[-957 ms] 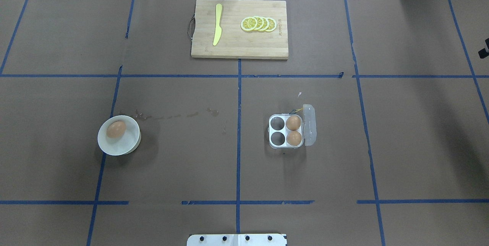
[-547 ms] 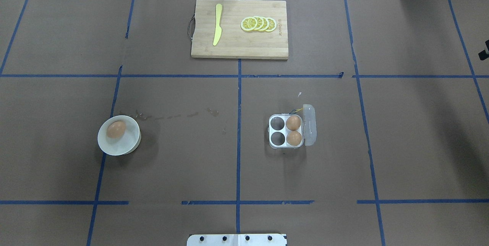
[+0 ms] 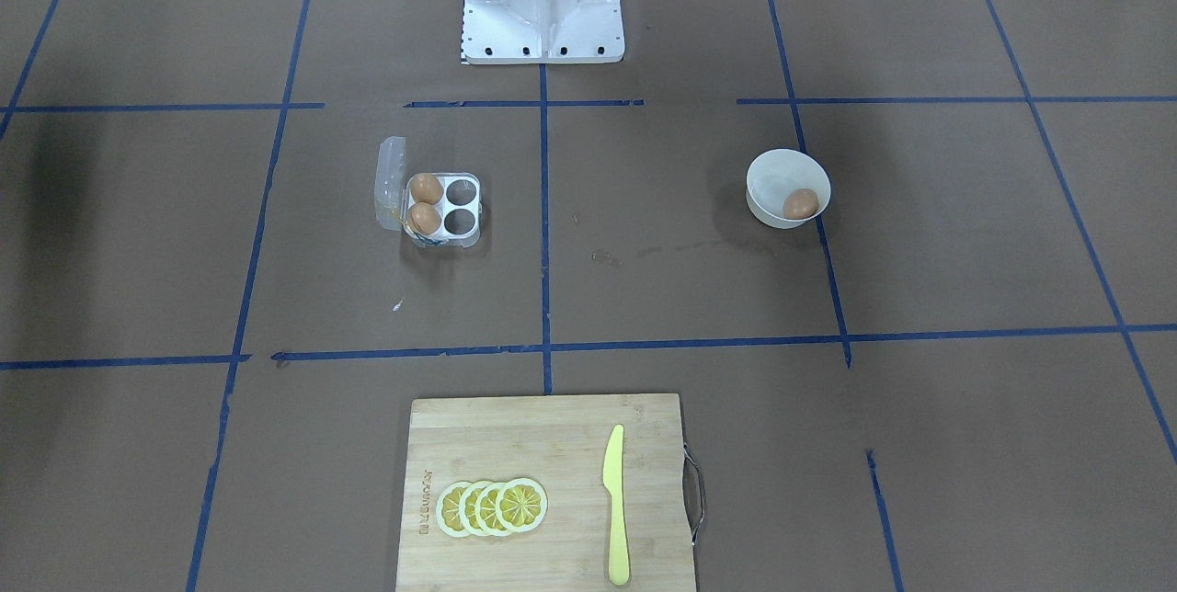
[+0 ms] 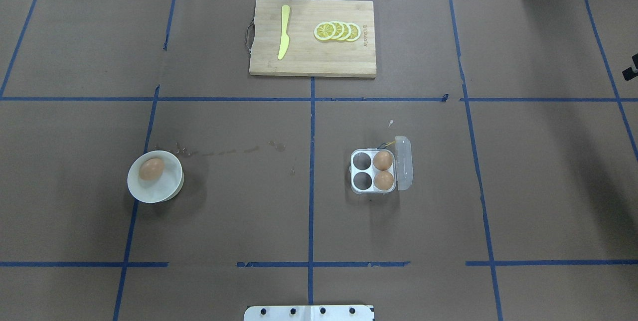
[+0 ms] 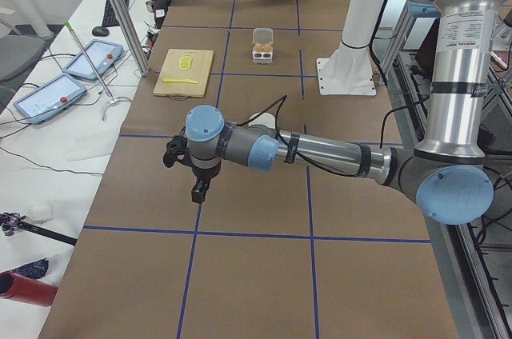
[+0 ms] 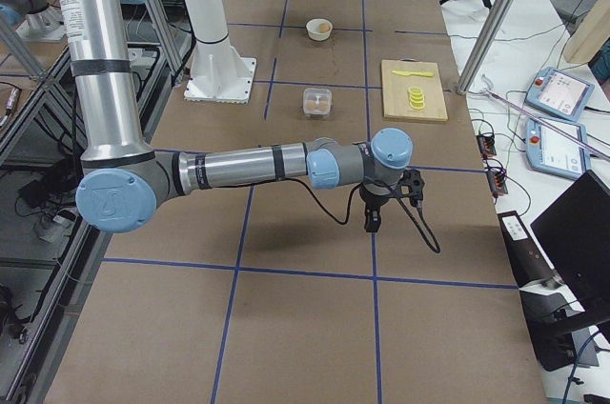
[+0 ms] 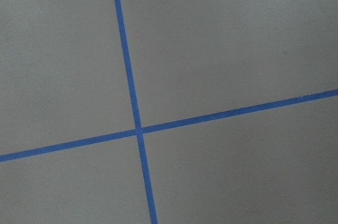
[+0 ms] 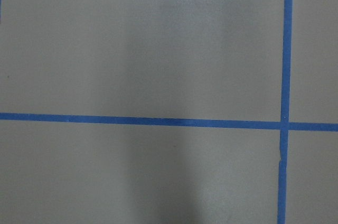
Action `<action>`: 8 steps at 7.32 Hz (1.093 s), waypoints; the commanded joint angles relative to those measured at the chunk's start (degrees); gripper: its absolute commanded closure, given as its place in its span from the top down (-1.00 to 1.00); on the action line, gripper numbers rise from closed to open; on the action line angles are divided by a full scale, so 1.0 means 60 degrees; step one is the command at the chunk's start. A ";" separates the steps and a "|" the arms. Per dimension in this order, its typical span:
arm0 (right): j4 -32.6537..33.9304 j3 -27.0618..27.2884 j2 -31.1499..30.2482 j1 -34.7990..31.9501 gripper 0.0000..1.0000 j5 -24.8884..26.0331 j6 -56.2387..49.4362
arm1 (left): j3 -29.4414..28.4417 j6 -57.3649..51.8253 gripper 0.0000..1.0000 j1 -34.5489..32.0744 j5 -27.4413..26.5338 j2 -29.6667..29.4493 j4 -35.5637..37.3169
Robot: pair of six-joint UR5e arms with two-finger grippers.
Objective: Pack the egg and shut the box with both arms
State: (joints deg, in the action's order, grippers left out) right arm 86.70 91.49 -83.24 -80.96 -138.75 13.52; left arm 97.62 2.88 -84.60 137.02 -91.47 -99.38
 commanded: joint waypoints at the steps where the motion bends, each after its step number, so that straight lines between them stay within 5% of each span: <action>1: -0.0488 0.0016 -0.0057 0.0221 1.00 -0.0020 0.0017 | 0.0628 0.1661 1.00 0.1100 0.0249 -0.0019 -0.0470; 4: -0.0608 0.0074 -0.0116 0.0471 1.00 -0.0020 0.0076 | 0.1673 0.4030 0.97 0.3239 0.0001 -0.0268 -0.1740; 6: -0.0637 0.0104 -0.0102 0.0631 1.00 -0.0020 0.0032 | 0.2520 0.4338 1.00 0.5227 -0.2359 -0.0225 -0.1953; 8: -0.1467 0.0031 -0.0247 0.0823 1.00 -0.0005 0.0046 | 0.2640 0.5188 0.99 0.6479 -0.3395 -0.0603 -0.1952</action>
State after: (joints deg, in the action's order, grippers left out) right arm 80.94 91.96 -84.10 -76.58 -138.81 13.82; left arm 112.57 31.67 -50.75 121.24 -93.61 -111.03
